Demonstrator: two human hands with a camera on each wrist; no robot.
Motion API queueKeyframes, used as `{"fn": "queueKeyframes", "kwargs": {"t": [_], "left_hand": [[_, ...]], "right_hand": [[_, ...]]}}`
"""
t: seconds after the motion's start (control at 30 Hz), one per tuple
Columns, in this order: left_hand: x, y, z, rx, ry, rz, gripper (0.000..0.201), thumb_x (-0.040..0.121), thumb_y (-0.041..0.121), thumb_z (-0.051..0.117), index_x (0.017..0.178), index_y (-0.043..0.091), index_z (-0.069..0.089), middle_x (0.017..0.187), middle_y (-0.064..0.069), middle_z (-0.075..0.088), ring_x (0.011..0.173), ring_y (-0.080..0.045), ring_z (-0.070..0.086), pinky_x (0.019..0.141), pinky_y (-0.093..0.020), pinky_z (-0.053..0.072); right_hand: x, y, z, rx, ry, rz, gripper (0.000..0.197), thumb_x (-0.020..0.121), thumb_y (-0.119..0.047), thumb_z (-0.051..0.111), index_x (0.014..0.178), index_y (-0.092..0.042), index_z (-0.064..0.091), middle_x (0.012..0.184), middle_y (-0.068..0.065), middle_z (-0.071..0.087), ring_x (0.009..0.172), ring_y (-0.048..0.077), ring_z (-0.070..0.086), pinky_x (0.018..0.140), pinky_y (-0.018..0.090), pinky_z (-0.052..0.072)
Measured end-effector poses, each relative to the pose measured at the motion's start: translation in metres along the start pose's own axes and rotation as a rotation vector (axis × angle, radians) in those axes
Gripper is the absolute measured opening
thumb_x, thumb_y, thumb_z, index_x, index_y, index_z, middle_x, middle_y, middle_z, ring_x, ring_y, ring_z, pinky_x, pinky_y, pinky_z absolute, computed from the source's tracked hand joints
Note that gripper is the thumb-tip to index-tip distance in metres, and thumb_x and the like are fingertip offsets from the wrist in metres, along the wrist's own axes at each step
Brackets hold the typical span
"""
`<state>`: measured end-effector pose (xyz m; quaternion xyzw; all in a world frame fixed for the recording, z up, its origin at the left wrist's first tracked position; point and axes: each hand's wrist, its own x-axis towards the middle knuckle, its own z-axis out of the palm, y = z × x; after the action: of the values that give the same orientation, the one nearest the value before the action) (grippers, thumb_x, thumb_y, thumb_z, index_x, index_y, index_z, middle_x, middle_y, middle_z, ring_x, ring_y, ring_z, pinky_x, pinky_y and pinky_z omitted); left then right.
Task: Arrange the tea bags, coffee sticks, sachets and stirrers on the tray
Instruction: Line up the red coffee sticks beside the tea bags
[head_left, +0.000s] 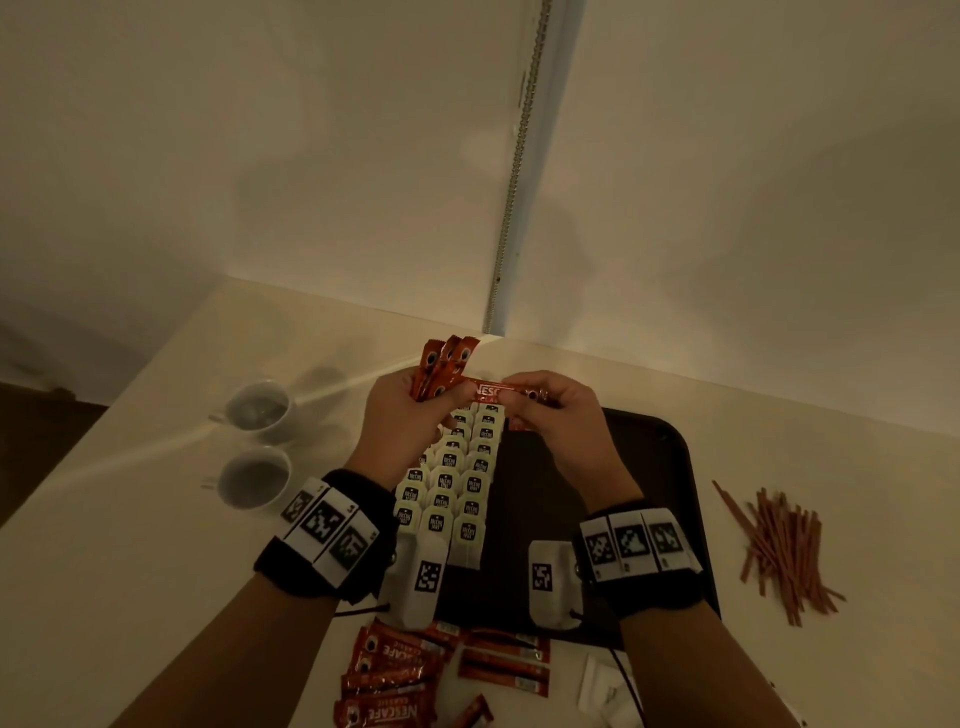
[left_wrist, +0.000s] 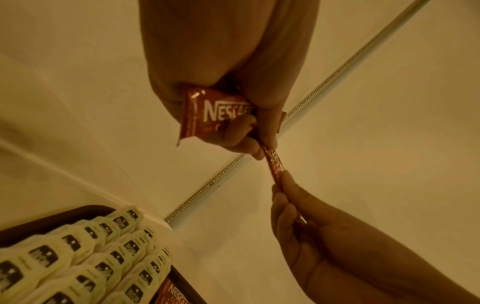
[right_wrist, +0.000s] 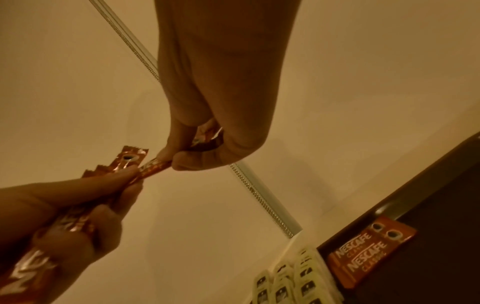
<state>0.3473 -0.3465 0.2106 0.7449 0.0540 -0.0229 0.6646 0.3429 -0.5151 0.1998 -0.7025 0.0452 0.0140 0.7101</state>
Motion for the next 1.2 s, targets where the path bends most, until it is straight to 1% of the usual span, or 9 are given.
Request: {"fn": "queueKeyframes", "kwargs": {"t": [0.1,0.3,0.4,0.5,0.6,0.73,0.93,1.03,1.2], "left_hand": [[-0.001,-0.005,-0.005,-0.061,0.034,-0.032,0.008,0.081,0.020,0.072,0.083,0.013,0.069,0.052,0.007,0.064,0.039,-0.001,0.050,0.043,-0.016,0.039],[0.001,-0.011,-0.006,-0.130,0.020,-0.078,0.010,0.082,0.019,0.071,0.089,0.012,0.068,0.076,-0.001,0.072,0.048,-0.005,0.055,0.045,-0.018,0.042],[0.002,-0.013,-0.008,-0.184,0.000,-0.134,0.010,0.086,0.021,0.067,0.085,0.012,0.064,0.069,-0.001,0.065,0.047,-0.008,0.053,0.044,-0.018,0.041],[0.004,-0.019,-0.014,-0.256,0.007,-0.235,0.019,0.090,0.025,0.062,0.077,0.016,0.052,0.059,0.004,0.048,0.043,-0.007,0.042,0.041,-0.018,0.038],[0.006,-0.025,-0.021,-0.311,-0.004,-0.294,0.020,0.092,0.027,0.060,0.077,0.018,0.049,0.058,0.005,0.041,0.044,-0.007,0.036,0.038,-0.018,0.032],[0.006,-0.030,-0.023,-0.316,-0.021,-0.326,0.020,0.093,0.023,0.059,0.075,0.018,0.050,0.055,0.006,0.040,0.043,-0.008,0.034,0.038,-0.018,0.031],[0.008,-0.034,-0.020,-0.298,-0.018,-0.339,0.022,0.093,0.021,0.058,0.075,0.016,0.047,0.053,0.005,0.040,0.042,-0.008,0.035,0.039,-0.018,0.031],[0.010,-0.037,-0.022,-0.292,-0.003,-0.341,0.022,0.093,0.021,0.058,0.075,0.016,0.046,0.052,0.006,0.041,0.043,-0.009,0.034,0.039,-0.019,0.030],[0.013,-0.041,-0.024,-0.278,0.009,-0.354,0.022,0.092,0.023,0.059,0.075,0.017,0.047,0.053,0.006,0.041,0.043,-0.009,0.034,0.039,-0.019,0.031]], "right_hand": [[-0.001,-0.003,-0.008,0.020,0.028,0.037,0.008,0.081,-0.006,0.067,0.085,-0.013,0.069,0.083,0.011,0.068,0.074,0.019,0.061,0.078,0.035,0.055],[0.001,-0.002,-0.020,-0.016,-0.070,0.062,0.018,0.088,-0.001,0.057,0.095,-0.014,0.067,0.086,0.005,0.069,0.075,0.010,0.063,0.074,0.022,0.056],[0.010,0.001,-0.033,-0.070,-0.037,0.036,0.018,0.089,-0.001,0.056,0.096,-0.014,0.067,0.089,0.005,0.069,0.074,0.008,0.063,0.073,0.020,0.055],[0.025,0.014,-0.056,-0.137,0.095,0.031,0.017,0.089,-0.001,0.056,0.091,-0.015,0.066,0.098,0.006,0.066,0.085,0.014,0.064,0.081,0.029,0.056],[0.042,0.039,-0.080,-0.288,0.222,0.078,0.014,0.088,0.000,0.057,0.091,-0.013,0.062,0.102,0.006,0.063,0.090,0.017,0.062,0.076,0.027,0.056],[0.053,0.084,-0.100,-0.518,0.235,0.221,0.014,0.087,-0.004,0.061,0.089,-0.018,0.062,0.103,0.006,0.066,0.095,0.021,0.063,0.082,0.035,0.054],[0.055,0.122,-0.096,-0.605,0.203,0.361,0.017,0.087,-0.011,0.063,0.082,-0.028,0.061,0.105,0.000,0.066,0.095,0.014,0.061,0.084,0.030,0.051],[0.058,0.129,-0.092,-0.599,0.273,0.378,0.012,0.085,-0.012,0.065,0.088,-0.023,0.065,0.105,0.000,0.066,0.097,0.014,0.060,0.088,0.030,0.050],[0.065,0.131,-0.085,-0.600,0.359,0.340,0.011,0.086,-0.011,0.063,0.095,-0.014,0.068,0.099,0.003,0.066,0.087,0.011,0.059,0.076,0.023,0.045]]}}
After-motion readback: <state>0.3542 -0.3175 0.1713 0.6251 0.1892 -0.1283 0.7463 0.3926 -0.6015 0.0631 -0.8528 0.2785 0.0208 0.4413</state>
